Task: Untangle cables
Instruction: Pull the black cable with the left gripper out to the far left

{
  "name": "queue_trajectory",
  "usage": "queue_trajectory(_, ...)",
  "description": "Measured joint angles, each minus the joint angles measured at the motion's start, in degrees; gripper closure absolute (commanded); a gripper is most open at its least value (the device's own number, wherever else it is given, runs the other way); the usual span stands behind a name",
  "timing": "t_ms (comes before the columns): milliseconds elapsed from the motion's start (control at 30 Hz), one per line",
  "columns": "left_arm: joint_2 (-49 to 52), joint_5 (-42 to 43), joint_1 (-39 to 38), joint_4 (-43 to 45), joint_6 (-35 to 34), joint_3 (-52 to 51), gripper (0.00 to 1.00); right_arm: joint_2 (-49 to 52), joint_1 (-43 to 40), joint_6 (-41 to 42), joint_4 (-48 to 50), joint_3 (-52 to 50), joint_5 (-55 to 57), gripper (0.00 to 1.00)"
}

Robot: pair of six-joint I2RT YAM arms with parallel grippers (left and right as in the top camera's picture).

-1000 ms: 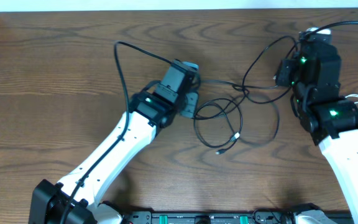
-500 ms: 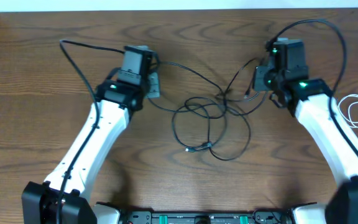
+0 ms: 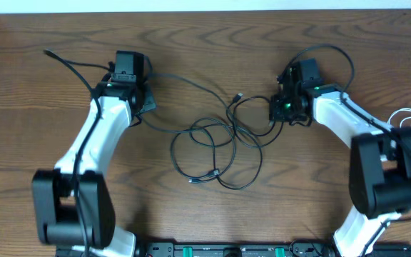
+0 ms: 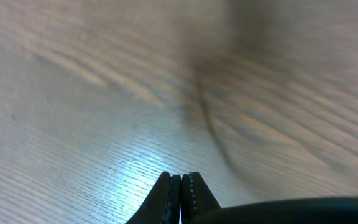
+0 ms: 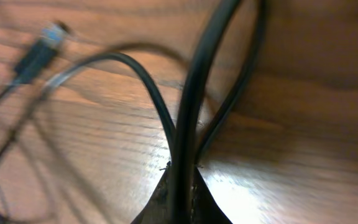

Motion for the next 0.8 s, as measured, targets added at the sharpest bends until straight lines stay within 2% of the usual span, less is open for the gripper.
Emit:
queue_trajectory(200,7.8,0.02,4.92,-0.02,-6.25,-0.07,0.92,3.91,0.09,4.98,2.03,1.38,-4.33,0.99)
queue_trajectory(333,9.25,0.46,8.24,-0.35,-8.37,-0.07,0.92,4.15,-0.52,6.93,2.03,1.4,-5.9,0.99)
queue_trajectory(800,9.25,5.81,31.5,-8.98,-24.5,-0.11,0.92,4.26,-0.66,8.31,1.66,1.4,-6.93,0.99)
